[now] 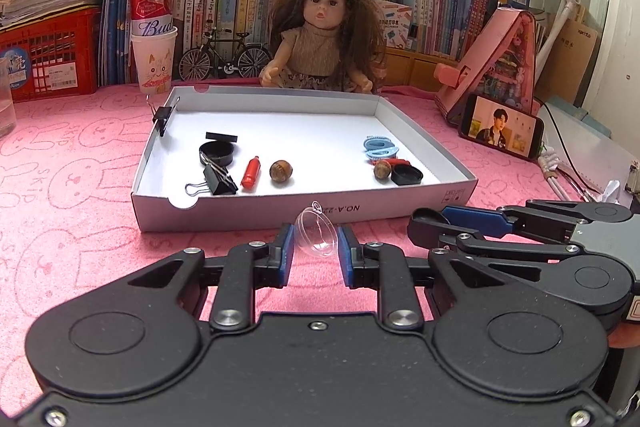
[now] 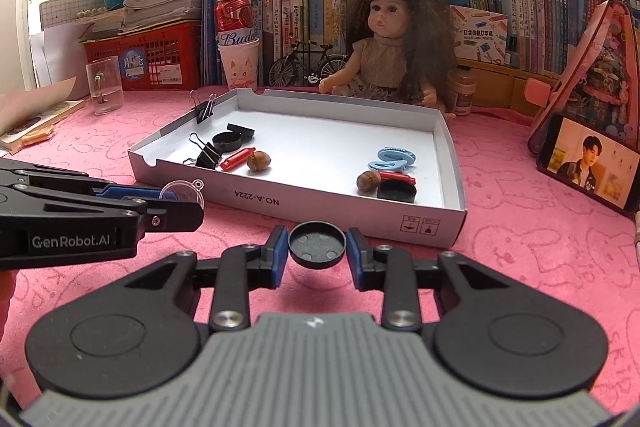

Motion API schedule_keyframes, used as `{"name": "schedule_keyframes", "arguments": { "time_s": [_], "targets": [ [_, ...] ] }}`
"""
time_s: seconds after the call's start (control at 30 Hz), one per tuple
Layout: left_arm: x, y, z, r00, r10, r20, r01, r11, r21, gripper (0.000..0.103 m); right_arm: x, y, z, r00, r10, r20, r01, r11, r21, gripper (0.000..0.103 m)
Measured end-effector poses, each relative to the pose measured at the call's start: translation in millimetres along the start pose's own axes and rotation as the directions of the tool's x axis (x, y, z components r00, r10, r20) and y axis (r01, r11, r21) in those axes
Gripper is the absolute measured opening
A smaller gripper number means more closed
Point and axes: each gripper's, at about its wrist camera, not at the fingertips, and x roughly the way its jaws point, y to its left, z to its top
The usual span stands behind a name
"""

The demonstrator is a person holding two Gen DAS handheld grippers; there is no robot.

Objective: Organize rigid objects
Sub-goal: 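Carry the petri dish in the left tool while the right tool carries the lid into the box, then open the left tool to drop the petri dish while the right tool releases the black lid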

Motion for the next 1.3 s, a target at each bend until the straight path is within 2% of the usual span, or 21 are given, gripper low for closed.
{"name": "schedule_keyframes", "arguments": {
  "time_s": [0.63,0.97,1.3],
  "targets": [
    [46,6,40,0.998,0.039,0.056,-0.035,0.997,-0.063,0.022,25,-20,28,0.999,-0.042,0.028,0.039,0.996,0.081,0.036],
    [86,14,57,0.998,0.055,0.029,-0.052,0.996,-0.076,0.022,56,-37,41,1.000,-0.024,-0.003,0.024,0.988,0.155,0.036],
    [117,24,62,0.998,0.064,-0.022,-0.066,0.994,-0.088,0.022,84,-35,54,1.000,0.019,-0.014,-0.017,0.985,0.169,0.037]
  ]
}}
